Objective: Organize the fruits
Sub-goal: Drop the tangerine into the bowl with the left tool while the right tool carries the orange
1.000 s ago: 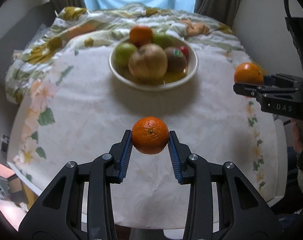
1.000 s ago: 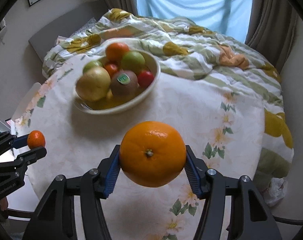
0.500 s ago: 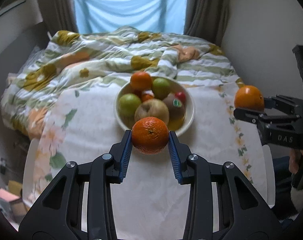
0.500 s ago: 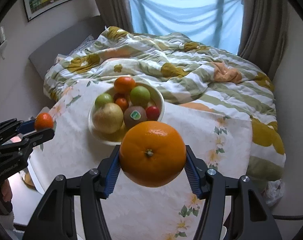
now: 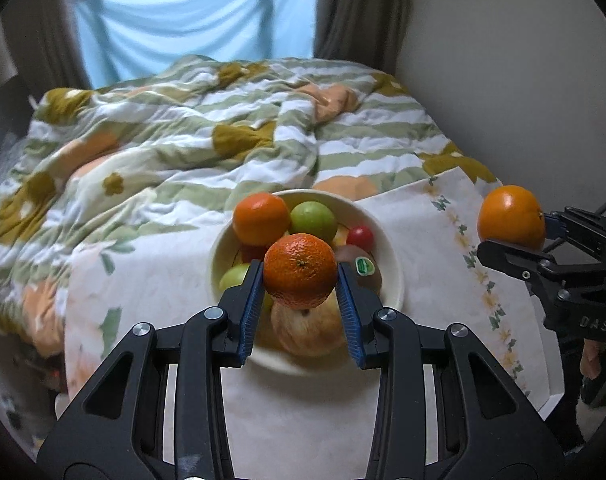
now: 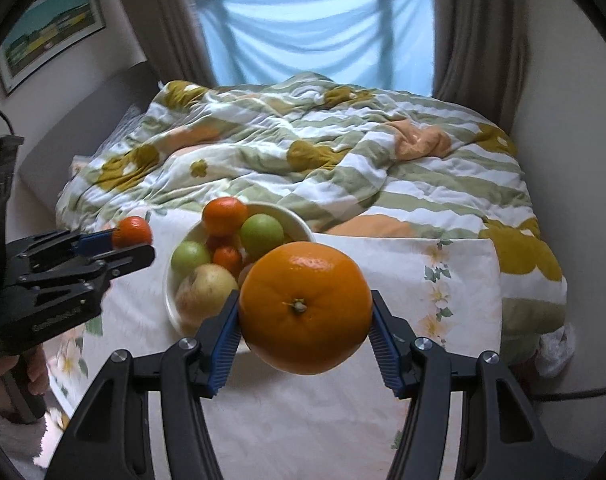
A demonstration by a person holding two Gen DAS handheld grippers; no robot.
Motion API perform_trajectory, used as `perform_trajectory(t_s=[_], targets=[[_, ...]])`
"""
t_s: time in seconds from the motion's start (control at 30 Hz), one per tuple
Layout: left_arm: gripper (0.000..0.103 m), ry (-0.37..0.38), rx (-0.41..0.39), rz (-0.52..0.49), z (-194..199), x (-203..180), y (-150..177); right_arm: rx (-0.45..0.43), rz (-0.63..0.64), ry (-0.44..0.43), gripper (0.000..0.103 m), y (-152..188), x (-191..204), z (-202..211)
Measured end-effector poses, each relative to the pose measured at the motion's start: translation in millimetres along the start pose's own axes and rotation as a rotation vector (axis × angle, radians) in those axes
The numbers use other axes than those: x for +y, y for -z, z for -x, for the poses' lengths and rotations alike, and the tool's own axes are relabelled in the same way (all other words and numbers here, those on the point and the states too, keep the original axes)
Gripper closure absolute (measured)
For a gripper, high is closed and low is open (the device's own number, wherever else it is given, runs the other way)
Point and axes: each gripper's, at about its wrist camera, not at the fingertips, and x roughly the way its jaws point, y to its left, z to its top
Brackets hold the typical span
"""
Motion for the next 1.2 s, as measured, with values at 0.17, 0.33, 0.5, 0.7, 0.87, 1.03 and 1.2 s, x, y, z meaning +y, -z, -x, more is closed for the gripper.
perform_trajectory(t_s=[0.17, 0.33, 0.5, 0.7, 0.87, 1.03, 1.2], targets=[[0.061, 0.044, 0.040, -0.057, -30.2, 7.9, -11.6, 0.005, -0.057, 0.035, 0.047, -2.5, 3.5, -13.1], [0.061, 0.089, 0.083, -0.126, -60.0, 6.0, -17.5, 0.018, -0.120, 0.072, 0.048, -0.8, 2.0, -25.0], [0.061, 0.101, 0.098, -0.202, -76.2, 1.2, -17.8, 0.025, -0.184, 0.106, 0.047, 5.0, -1.3, -31.7], [0.060, 0.125, 0.108, -0.240, -79.7, 2.9, -16.5, 0.028, -0.233, 0.135, 0.048, 10.4, -1.8, -35.6], [0.000, 0.116, 0.087, -0.273, -72.6, 5.6, -15.4, 0.014, -0.260, 0.151, 0.048, 12.5, 0.2, -34.9], [0.000, 0.135, 0.076, -0.275, -60.2, 9.6, -13.0, 0.009, -0.276, 0.164, 0.048, 14.8, 2.6, -32.6], [0.000, 0.115, 0.077, -0.239, -48.1, 22.3, -7.0, 0.012, -0.265, 0.161, 0.048, 13.0, 3.4, -30.1]])
